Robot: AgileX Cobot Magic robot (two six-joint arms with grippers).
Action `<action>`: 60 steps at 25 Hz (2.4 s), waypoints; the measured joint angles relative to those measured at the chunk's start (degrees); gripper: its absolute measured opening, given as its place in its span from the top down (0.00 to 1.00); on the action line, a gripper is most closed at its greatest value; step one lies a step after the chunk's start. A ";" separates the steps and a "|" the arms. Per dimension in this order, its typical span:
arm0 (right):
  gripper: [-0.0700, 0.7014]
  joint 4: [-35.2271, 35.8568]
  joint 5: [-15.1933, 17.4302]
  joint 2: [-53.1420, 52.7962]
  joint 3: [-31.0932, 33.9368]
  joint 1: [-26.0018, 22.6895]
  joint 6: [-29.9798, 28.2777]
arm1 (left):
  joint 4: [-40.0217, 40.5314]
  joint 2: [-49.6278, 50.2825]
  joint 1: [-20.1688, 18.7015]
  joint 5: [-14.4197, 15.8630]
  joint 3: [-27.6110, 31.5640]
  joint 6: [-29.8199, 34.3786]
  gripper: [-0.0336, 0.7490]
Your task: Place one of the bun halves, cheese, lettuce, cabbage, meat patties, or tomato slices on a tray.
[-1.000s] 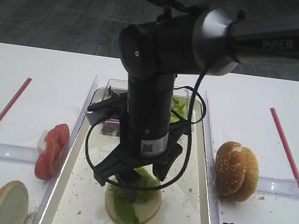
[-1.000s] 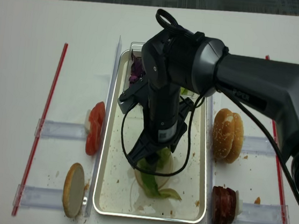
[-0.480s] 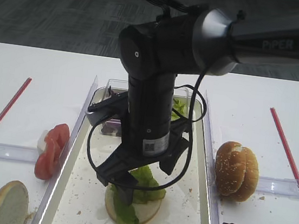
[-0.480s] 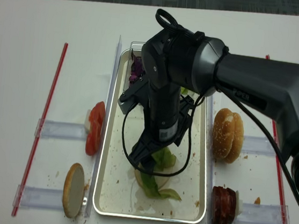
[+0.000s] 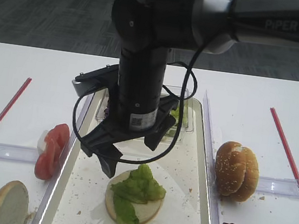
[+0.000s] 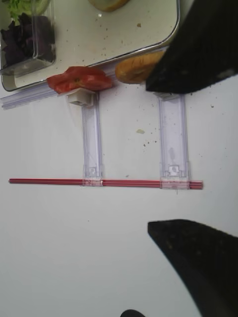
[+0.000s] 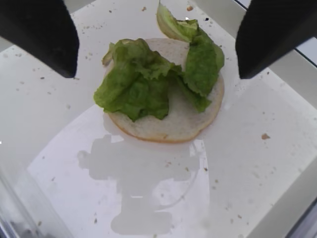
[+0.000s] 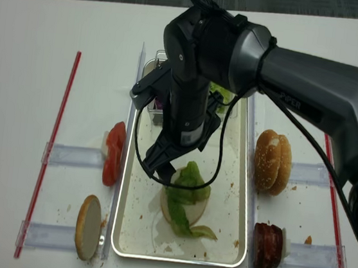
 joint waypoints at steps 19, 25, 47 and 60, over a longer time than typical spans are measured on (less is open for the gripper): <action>0.14 1.60 0.21 -3.64 -0.59 -11.13 -0.09 | 0.00 0.00 0.00 0.00 0.00 0.00 0.33; 0.14 1.51 0.33 -6.26 -0.59 -20.36 -0.09 | 0.00 0.00 0.00 0.00 0.00 0.00 0.33; 0.14 -2.68 0.43 -6.30 -0.59 -41.32 -0.09 | 0.00 0.00 0.00 0.00 0.00 0.00 0.33; 0.17 -3.77 0.43 -7.19 3.81 -41.32 -0.24 | 0.36 0.00 0.00 0.00 0.00 0.00 0.33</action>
